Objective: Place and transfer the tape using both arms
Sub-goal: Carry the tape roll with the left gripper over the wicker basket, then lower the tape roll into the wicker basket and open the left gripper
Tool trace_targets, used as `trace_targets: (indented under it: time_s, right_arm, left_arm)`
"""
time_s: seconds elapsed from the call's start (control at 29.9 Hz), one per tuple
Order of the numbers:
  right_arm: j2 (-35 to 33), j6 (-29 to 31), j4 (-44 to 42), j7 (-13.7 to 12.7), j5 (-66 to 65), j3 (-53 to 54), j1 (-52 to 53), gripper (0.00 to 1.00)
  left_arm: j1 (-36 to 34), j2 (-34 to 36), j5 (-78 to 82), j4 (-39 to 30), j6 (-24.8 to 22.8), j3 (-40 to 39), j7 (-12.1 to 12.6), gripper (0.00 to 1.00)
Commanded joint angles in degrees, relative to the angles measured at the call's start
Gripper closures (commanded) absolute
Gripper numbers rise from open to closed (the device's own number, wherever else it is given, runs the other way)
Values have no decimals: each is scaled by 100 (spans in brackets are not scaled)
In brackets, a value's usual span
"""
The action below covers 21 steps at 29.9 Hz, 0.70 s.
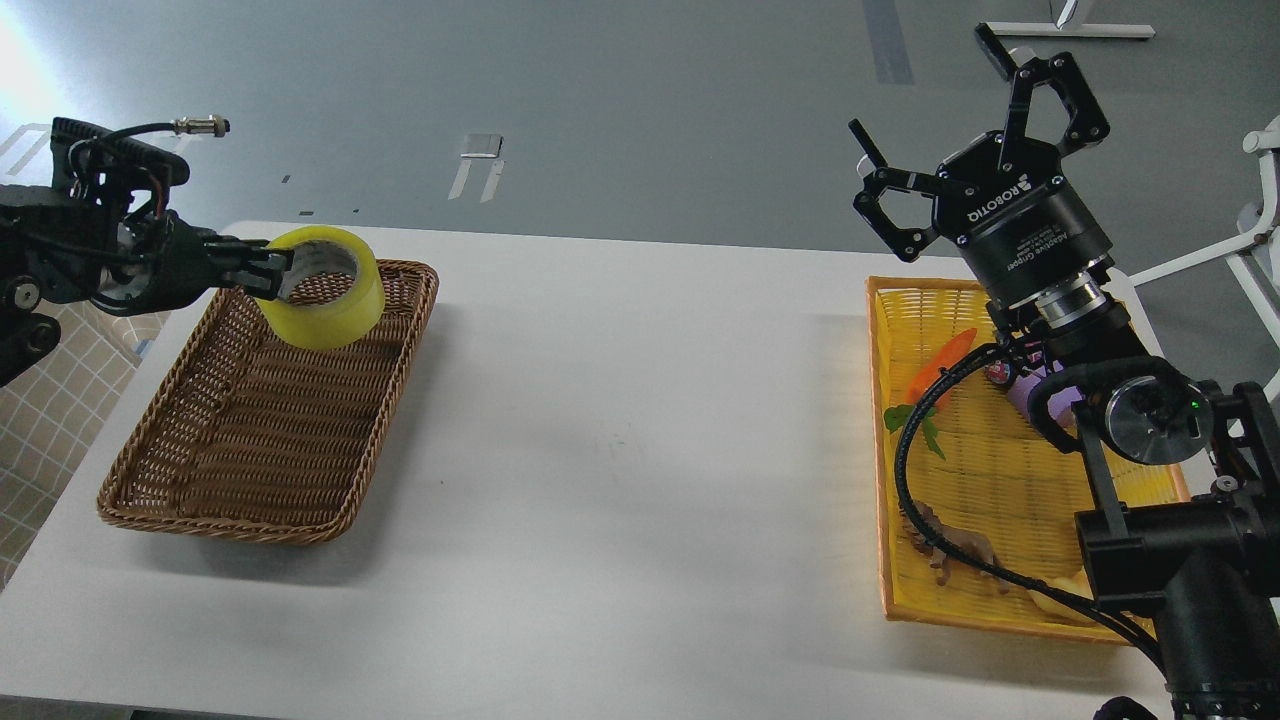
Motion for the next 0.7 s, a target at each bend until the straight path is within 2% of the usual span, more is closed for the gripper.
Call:
trace_targets:
  time_s: [0.0,0.27,0.47,0.67]
  right_arm:
    - [0,0,-16,-4,0,-8,-5,0]
    - [0,0,-16,5,0,-8,-5,0]
    - [0,0,-16,-4,0,-8,-41,0]
    - [0,0,-16,-4,0,-8,-32,0]
  left_arm:
    - [319,-1,-159,111,170,-2,-7,100]
    - [628,-80,-212,366,452,7,-16,100]
    - [1066,-124,-369,620,846,7,-16,100]
    - [1234,-194,-493,788,988,33,-25,100]
